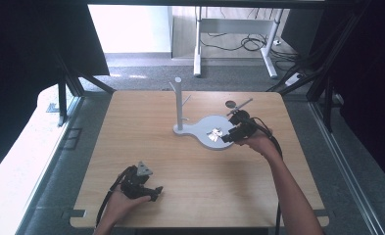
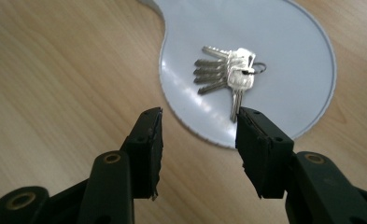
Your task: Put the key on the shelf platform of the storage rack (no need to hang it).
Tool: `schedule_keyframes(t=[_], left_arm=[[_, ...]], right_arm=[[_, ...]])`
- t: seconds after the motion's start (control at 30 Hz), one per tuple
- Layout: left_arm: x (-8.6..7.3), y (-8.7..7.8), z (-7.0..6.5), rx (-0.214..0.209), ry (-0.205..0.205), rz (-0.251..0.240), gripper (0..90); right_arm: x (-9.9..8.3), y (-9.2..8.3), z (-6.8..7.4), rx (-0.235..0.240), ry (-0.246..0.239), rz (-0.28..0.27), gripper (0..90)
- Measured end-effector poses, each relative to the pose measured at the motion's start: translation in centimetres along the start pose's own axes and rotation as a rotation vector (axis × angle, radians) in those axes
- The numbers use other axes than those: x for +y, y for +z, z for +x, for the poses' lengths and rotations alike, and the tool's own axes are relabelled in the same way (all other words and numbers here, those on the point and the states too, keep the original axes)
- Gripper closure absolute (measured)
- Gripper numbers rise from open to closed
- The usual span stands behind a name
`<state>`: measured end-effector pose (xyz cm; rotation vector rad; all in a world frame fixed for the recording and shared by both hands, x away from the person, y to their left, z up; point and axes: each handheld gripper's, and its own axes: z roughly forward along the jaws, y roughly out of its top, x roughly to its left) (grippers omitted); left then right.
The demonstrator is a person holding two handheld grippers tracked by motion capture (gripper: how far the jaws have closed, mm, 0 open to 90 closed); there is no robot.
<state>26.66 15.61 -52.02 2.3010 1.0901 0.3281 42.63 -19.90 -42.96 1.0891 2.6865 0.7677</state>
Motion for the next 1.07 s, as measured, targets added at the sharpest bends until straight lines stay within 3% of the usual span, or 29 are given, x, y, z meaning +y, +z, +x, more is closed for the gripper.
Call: schedule_keyframes(t=[0.3,0.6,0.87,1.07], left_arm=[[0.1,0.2,-0.3,0.000,0.006,0.004,17.9],[0.1,0.2,-0.4,0.000,0.000,0.005,17.9],[0.1,0.5,-0.8,-0.003,0.010,0.012,17.9],[0.1,0.4,-0.7,-0.004,0.008,0.011,17.9]], right_arm=[[-6.2,-1.5,0.6,0.004,0.011,-0.020,50.6],[-11.8,-1.4,1.5,-0.012,0.041,-0.043,49.5],[-13.2,-0.2,1.7,-0.011,0.054,-0.015,47.9],[-13.0,-0.1,1.6,-0.056,0.069,-0.048,41.0]])
